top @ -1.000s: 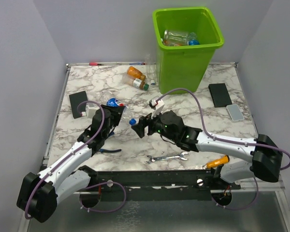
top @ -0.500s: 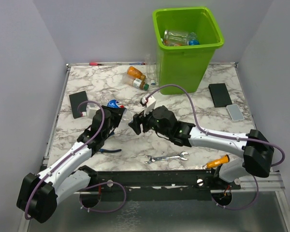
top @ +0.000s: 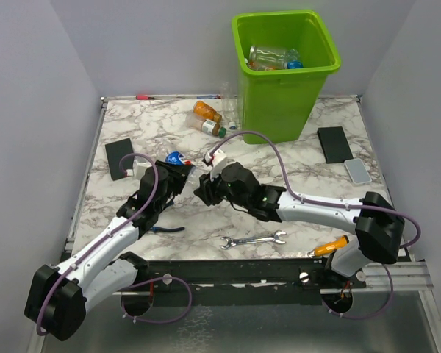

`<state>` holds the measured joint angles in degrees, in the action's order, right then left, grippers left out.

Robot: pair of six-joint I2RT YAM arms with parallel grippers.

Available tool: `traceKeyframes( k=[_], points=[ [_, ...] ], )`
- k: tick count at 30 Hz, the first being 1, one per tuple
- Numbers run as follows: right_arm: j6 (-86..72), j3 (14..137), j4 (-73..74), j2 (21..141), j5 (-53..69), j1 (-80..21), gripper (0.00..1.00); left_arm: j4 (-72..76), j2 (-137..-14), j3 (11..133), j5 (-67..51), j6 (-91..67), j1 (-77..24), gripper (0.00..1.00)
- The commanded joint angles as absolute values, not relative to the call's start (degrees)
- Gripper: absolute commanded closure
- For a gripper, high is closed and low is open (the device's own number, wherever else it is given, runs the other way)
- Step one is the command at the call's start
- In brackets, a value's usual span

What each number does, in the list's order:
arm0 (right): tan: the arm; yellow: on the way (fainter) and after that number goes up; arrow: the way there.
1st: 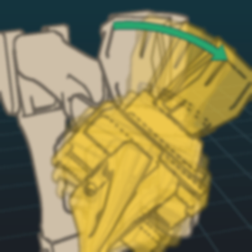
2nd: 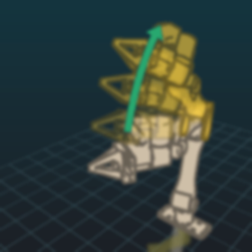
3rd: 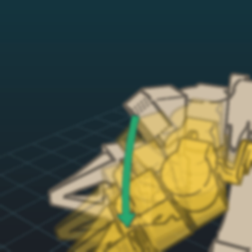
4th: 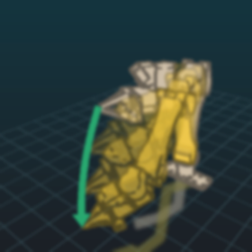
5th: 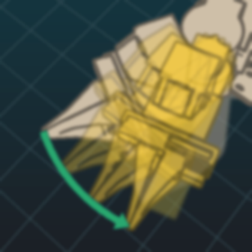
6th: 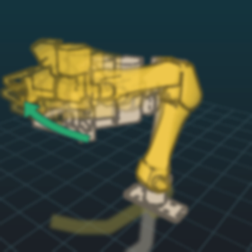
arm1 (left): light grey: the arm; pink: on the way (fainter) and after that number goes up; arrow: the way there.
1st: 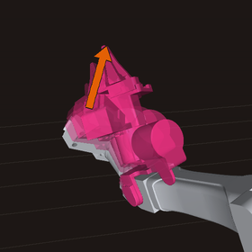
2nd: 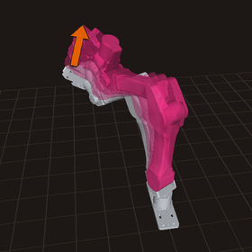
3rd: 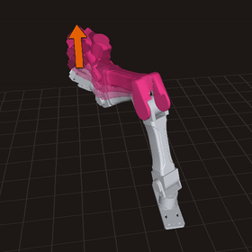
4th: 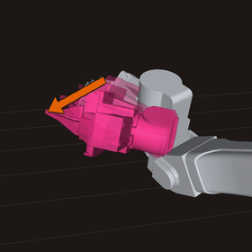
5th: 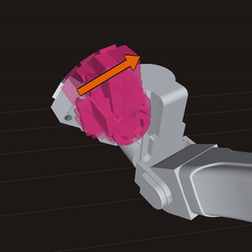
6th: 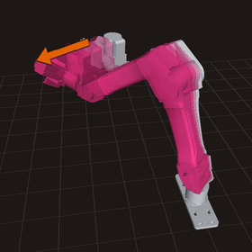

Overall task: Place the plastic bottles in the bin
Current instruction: Pick up the plastic bottle at the center of the board.

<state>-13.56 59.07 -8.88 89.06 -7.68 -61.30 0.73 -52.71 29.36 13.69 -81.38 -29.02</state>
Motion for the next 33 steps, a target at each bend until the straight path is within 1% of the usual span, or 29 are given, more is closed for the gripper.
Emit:
traceKeyframes(
  k=[1, 2, 3, 4, 6, 7, 8, 12, 14, 15, 18, 20, 21, 23, 25, 29, 33],
  points=[
    [-12.5, 59.5, -8.6, 89.6, -8.3, -61.3, 0.68, 0.7, -52.5, 30.8, 11.0, -81.1, -29.6, 0.79],
    [-11.9, 58.8, -9.5, 89.0, -8.2, -61.4, 0.74, 0.8, -52.7, 30.9, 10.7, -80.4, -29.6, 0.77],
    [-11.1, 58.4, -9.7, 88.2, -8.4, -61.3, 0.77, 0.9, -52.8, 31.0, 10.2, -78.6, -29.5, 0.72],
    [-10.4, 58.3, -9.2, 87.3, -8.8, -61.3, 0.8, 1.0, -52.9, 31.4, 9.9, -76.7, -29.5, 0.54],
    [-9.0, 58.3, -5.5, 85.0, -10.1, -61.4, 0.86, 0.2, -53.3, 33.0, 9.9, -71.8, -29.5, 0.23],
    [-8.4, 57.7, -3.7, 83.0, -10.8, -61.4, 0.88, -1.0, -53.3, 34.2, 10.6, -68.7, -29.5, 0.1],
    [-8.0, 57.0, -1.7, 81.0, -11.1, -61.3, 0.89, -2.3, -53.3, 35.7, 11.6, -65.5, -29.4, 0.02],
    [-7.7, 56.2, 12.6, 70.8, -9.5, -60.4, 0.92, -5.4, -53.5, 42.7, 15.0, -47.2, -28.9, 0.01],
    [-8.4, 58.4, 22.5, 67.6, -8.3, -59.8, 0.95, -4.8, -54.0, 46.2, 13.3, -35.1, -28.8, 0.01],
    [-8.8, 59.9, 27.7, 66.5, -7.7, -59.5, 0.99, -4.2, -54.5, 47.9, 10.4, -29.2, -28.8, 0.01],
    [-11.0, 65.0, 42.2, 65.0, -6.4, -59.1, 1.0, -4.0, -55.9, 52.0, -3.2, -12.5, -29.7, 0.01],
    [-12.9, 68.4, 49.2, 65.4, -5.0, -59.1, 1.0, -3.9, -55.2, 51.5, -7.8, -1.5, -35.5, 0.01],
    [-13.5, 69.5, 51.9, 65.5, -4.0, -59.1, 1.0, -4.4, -54.7, 50.7, -10.7, 4.2, -37.5, 0.01],
    [-14.8, 70.9, 55.5, 65.3, -3.3, -59.1, 1.0, -5.7, -52.9, 48.3, -23.0, 13.1, -39.6, 0.01],
    [-15.4, 70.7, 56.9, 64.4, -2.4, -59.1, 1.0, -6.9, -50.9, 46.5, -27.4, 18.7, -41.2, 0.01],
    [-15.4, 70.3, 58.4, 63.6, -0.9, -59.1, 1.0, -15.3, -51.5, 50.0, -25.8, 27.0, -42.5, 0.01],
    [-14.1, 72.5, 59.6, 64.2, -0.4, -59.1, 1.0, -27.2, -56.0, 54.7, -13.8, 35.6, -49.2, 0.01]
  ],
)
